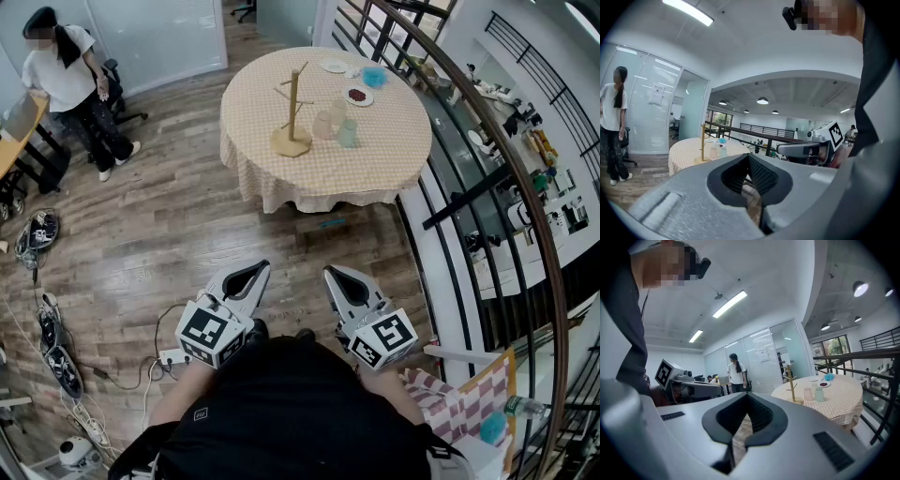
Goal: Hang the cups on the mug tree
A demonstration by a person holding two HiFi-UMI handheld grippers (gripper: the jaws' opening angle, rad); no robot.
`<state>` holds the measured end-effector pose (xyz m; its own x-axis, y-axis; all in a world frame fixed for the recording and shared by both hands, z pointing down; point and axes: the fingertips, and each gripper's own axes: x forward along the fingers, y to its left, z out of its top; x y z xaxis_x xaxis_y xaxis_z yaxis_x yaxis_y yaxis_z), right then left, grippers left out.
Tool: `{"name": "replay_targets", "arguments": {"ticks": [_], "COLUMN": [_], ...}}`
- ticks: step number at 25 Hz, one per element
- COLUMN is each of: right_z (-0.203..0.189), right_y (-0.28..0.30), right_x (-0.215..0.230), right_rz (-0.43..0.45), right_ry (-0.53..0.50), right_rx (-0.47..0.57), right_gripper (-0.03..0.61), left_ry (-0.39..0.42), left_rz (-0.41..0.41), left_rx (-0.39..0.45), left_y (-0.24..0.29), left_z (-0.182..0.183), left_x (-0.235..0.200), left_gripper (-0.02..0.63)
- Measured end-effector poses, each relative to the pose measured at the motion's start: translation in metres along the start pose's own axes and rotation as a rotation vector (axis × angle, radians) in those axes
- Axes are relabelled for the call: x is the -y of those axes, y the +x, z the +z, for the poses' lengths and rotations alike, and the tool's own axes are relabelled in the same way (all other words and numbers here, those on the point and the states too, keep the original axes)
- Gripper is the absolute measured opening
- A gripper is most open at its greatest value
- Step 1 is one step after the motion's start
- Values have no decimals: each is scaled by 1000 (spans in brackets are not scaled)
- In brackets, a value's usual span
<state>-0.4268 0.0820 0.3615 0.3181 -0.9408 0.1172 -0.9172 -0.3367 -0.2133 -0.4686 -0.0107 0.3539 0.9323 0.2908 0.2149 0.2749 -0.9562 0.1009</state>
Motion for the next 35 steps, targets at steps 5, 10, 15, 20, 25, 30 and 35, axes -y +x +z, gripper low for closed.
{"name": "replay_targets", "arguments": {"ticks": [5,10,15,20,25,30,35], "right_z": [0,4,2,1,-6,-5,-4], "right_y": [0,-10,-31,-49,-55,-35,2], "right_x": [5,13,34,56,82,105,138], "right_rz": [3,7,-3,4,-1,10,26], "right_ry": [5,0,27,16,26,32,37], "right_rx": [-3,10,16,-9,-6,-27,-69], "right_gripper": [12,14,14,15,17,17,18], "left_ry": [-9,-7,-5,2,17,5,-7], "left_rz": [6,5,-1,-2,5,24,34], "left_rx": [-6,-8,-5,-3,-5,-16,-18], "left_y": [5,15,36,61,81,106,146], "left_z": [1,1,3,4,3,2,4], "left_x": [-1,6,25,44,49,31,-3], "left_gripper": [5,5,5,5,5,5,5]}}
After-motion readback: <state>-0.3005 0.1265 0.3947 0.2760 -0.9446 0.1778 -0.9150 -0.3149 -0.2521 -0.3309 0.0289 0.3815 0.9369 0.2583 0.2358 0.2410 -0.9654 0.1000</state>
